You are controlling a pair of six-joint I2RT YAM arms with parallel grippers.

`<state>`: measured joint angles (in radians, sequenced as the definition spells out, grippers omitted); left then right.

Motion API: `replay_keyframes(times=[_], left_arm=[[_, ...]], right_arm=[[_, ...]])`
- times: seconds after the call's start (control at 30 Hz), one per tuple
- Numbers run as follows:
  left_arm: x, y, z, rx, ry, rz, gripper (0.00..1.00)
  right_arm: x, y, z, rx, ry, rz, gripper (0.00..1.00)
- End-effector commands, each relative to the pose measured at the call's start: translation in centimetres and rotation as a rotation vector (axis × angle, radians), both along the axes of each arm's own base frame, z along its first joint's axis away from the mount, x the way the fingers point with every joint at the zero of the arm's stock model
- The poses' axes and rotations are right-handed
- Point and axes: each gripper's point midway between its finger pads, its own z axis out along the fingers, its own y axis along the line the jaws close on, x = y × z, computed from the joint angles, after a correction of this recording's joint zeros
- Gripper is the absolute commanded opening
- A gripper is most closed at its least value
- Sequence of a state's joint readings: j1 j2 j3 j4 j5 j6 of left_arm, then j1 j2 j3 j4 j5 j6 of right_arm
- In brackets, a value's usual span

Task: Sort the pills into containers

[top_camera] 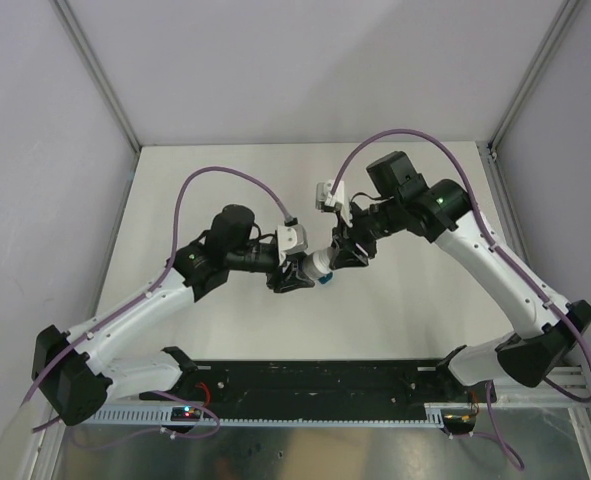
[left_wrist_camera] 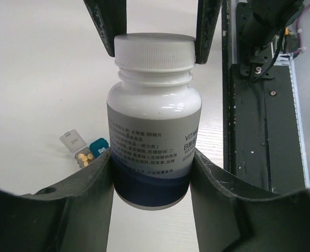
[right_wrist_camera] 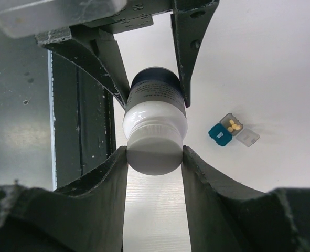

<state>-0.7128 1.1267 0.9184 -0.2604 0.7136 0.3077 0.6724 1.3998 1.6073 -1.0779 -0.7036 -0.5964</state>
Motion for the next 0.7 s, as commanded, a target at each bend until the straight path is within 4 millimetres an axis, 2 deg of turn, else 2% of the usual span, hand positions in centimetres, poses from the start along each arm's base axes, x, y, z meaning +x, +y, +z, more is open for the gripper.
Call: replay_keyframes(times=[0.0, 0.43, 0.67], left_arm=[[2.2, -0.5, 2.2, -0.02, -0.097, 0.07, 0.0], [5.7, 0.2, 3.2, -0.029, -0.161, 0.276, 0.0], [6.8, 0.4, 3.0, -0.015, -0.209, 0.357, 0.0]], right_arm=[[-0.4, 1.4, 0.5, 0.043, 0.082, 0.01, 0.09], [1.4, 2.1, -0.6, 0.054, 0.264, -0.077, 0.06], [2.2, 2.6, -1.9, 0.027, 0.383, -0.107, 0.07]])
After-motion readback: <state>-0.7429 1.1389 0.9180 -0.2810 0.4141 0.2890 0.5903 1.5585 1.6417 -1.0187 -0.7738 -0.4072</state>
